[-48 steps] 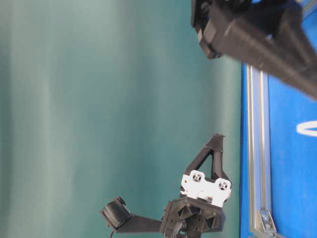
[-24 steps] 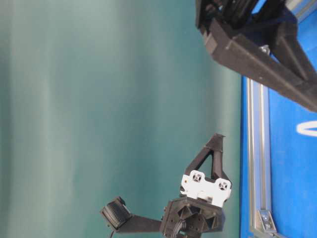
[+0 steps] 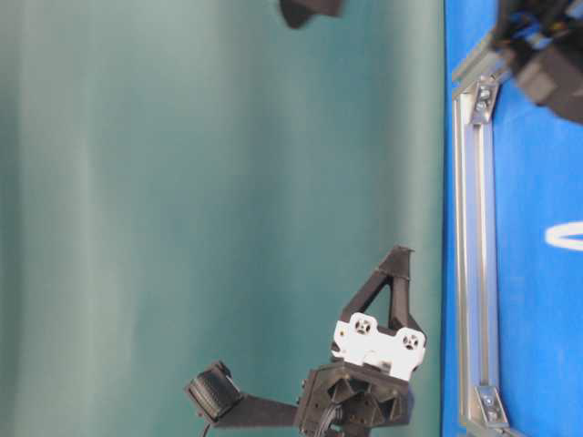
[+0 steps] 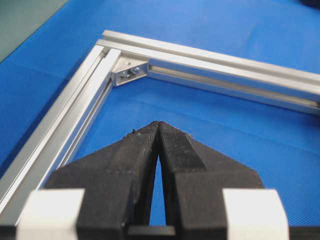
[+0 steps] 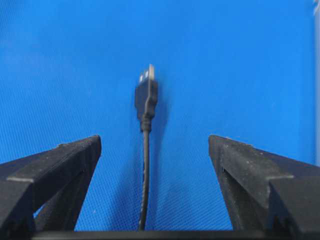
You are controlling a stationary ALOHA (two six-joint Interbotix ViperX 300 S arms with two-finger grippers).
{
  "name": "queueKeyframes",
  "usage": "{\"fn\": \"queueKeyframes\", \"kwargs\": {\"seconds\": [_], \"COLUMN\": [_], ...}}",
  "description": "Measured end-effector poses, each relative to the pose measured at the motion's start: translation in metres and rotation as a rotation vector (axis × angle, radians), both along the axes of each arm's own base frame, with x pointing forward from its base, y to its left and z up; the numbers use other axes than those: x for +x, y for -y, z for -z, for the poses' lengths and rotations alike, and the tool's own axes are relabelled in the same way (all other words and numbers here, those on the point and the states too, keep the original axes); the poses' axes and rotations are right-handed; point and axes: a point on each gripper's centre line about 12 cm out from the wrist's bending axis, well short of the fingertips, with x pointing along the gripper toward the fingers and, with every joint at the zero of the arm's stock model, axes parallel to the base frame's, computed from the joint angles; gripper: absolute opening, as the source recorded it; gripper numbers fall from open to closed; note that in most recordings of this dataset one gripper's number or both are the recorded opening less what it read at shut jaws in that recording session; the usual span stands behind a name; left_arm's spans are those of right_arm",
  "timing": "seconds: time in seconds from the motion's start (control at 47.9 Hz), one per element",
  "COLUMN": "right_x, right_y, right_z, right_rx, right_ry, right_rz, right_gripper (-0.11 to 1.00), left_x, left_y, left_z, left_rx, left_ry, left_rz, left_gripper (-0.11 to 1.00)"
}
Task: Insert the wire through the string loop located in the center.
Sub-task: 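Lower the right gripper and close it on the cable behind the plug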
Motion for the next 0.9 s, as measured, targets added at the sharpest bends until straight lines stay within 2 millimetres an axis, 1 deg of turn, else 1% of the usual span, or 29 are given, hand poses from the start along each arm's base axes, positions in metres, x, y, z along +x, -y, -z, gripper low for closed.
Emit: {"fn": "queueKeyframes", "kwargs": {"seconds": [0.125, 0.313, 0.502, 0.606, 0.669, 0.711, 0.815, 0.899], "right_x": [0.001, 0.002, 0.002, 0.002, 0.002, 0.002, 0.002, 0.002], "right_y": [0.0, -0.001, -0.001, -0.001, -0.001, -0.001, -0.001, -0.001], "right_z": [0.007, 0.013, 0.013, 0.013, 0.013, 0.013, 0.013, 0.013], "right_rx": [-0.001, -0.006, -0.006, -0.006, -0.005, -0.005, -0.006, -0.006], "right_ry": [-0.017, -0.027, -0.029, -0.029, -0.029, -0.029, -0.029, -0.029], "right_rz": [0.005, 0.004, 0.005, 0.005, 0.004, 0.004, 0.005, 0.004], "right_gripper": [0.84, 0.79, 0.79, 0.74, 0.68, 0.6, 0.3, 0.11], "left_x": [0.0, 0.0, 0.0, 0.0, 0.0, 0.0, 0.0, 0.0], "left_y": [0.0, 0.0, 0.0, 0.0, 0.0, 0.0, 0.0, 0.0], "left_z": [0.0, 0.0, 0.0, 0.0, 0.0, 0.0, 0.0, 0.001], "left_rx": [0.001, -0.001, 0.0, 0.0, 0.0, 0.0, -0.001, -0.002], "left_ry": [0.001, 0.0, 0.0, 0.0, 0.0, 0.0, -0.003, -0.006], "left_rz": [0.0, 0.0, 0.0, 0.0, 0.0, 0.0, 0.0, 0.0], "left_gripper": [0.0, 0.0, 0.0, 0.0, 0.0, 0.0, 0.0, 0.0]}}
